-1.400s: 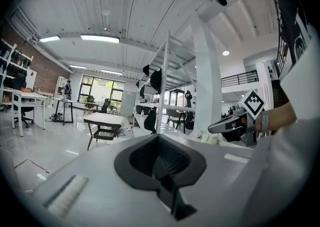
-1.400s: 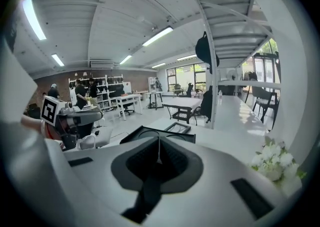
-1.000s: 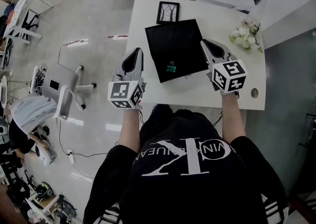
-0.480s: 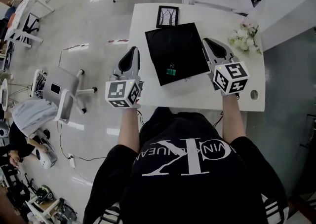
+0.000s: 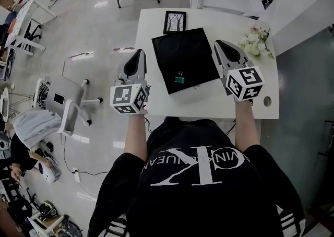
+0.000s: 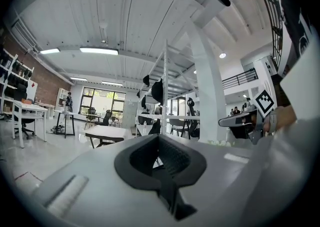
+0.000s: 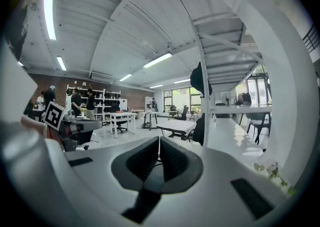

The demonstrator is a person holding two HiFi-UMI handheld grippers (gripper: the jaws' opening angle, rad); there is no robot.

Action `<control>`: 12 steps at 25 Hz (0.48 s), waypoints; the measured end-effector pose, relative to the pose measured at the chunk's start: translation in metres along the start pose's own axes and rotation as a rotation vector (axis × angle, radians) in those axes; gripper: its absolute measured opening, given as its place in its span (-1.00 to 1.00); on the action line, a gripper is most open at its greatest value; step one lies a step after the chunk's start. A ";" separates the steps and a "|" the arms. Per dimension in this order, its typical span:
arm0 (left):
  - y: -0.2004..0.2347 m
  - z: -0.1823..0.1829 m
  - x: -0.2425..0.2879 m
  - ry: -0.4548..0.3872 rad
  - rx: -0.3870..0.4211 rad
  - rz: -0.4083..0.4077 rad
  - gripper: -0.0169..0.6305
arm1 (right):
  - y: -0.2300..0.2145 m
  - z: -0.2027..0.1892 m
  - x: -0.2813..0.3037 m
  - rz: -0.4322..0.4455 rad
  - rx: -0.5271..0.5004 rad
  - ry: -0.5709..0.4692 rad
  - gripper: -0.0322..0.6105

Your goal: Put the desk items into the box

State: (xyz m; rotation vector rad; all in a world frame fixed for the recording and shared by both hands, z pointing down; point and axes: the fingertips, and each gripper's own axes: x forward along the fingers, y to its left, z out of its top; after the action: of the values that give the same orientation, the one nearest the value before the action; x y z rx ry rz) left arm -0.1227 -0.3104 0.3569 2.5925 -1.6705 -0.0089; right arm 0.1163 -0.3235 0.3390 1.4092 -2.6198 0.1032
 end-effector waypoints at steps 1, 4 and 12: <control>0.000 0.002 0.001 -0.004 0.002 -0.001 -0.92 | -0.001 0.001 -0.001 -0.002 0.000 -0.004 -0.84; -0.002 0.006 0.003 -0.014 0.008 -0.006 -0.92 | -0.002 0.005 -0.003 -0.007 -0.002 -0.016 -0.84; -0.004 0.008 0.005 -0.015 0.010 -0.014 -0.92 | -0.007 0.011 -0.008 -0.030 -0.004 -0.046 -0.85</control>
State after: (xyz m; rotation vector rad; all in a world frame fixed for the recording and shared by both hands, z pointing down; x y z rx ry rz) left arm -0.1174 -0.3139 0.3485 2.6176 -1.6623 -0.0210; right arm 0.1255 -0.3222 0.3267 1.4659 -2.6332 0.0623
